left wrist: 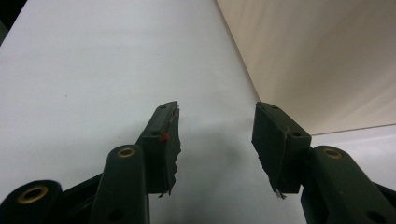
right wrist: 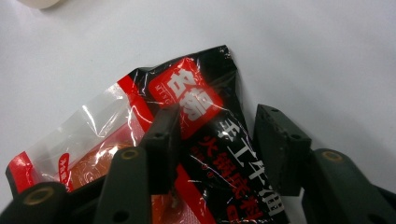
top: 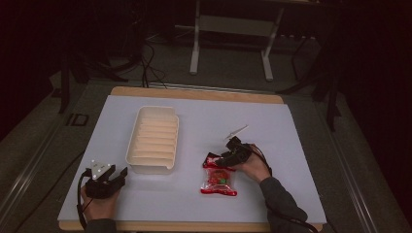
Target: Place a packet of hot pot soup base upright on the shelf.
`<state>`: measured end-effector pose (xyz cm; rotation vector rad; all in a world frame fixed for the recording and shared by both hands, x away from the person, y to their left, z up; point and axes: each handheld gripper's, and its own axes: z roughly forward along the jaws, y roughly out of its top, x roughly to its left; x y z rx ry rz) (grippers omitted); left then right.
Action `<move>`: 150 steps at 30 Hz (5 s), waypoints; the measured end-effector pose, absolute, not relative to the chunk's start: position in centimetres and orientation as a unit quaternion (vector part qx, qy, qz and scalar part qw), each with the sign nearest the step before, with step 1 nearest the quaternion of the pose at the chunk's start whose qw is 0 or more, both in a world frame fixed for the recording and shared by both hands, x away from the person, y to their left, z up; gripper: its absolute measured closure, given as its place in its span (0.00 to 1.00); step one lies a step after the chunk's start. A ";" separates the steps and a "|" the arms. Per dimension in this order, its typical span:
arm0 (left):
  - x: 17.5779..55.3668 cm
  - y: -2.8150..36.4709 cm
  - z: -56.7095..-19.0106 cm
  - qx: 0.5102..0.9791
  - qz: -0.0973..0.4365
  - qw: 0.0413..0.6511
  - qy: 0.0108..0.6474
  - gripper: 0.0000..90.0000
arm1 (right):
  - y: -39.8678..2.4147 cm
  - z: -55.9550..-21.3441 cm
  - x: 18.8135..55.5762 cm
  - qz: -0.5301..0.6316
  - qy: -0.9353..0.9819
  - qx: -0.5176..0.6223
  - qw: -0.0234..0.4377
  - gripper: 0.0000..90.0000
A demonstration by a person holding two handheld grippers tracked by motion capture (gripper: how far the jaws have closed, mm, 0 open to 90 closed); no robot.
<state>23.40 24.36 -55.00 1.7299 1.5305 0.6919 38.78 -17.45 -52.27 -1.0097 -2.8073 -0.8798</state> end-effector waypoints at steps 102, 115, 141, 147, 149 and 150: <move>23.4 24.4 -55.0 0.669 0.269 0.361 0.592 0.57 | -15.3 -41.1 35.7 -0.323 -0.920 -0.215 -0.055 0.97; 23.4 24.4 -55.0 0.669 0.269 0.361 0.592 0.57 | -14.9 -40.0 35.8 -0.329 -0.919 -0.209 -0.066 0.97; 23.3 24.4 -55.0 0.669 0.269 0.362 0.592 0.57 | -13.2 -38.2 36.1 -0.353 -0.911 -0.199 -0.075 0.97; 23.4 24.4 -55.0 0.669 0.268 0.362 0.592 0.57 | -12.8 -37.9 36.2 -0.356 -0.910 -0.198 -0.077 0.97; 23.3 24.3 -55.0 0.668 0.269 0.362 0.591 0.57 | -12.7 -37.8 36.3 -0.358 -0.909 -0.197 -0.077 0.97; 23.3 24.3 -55.0 0.669 0.269 0.362 0.591 0.57 | -12.6 -37.8 36.3 -0.358 -0.909 -0.198 -0.077 0.97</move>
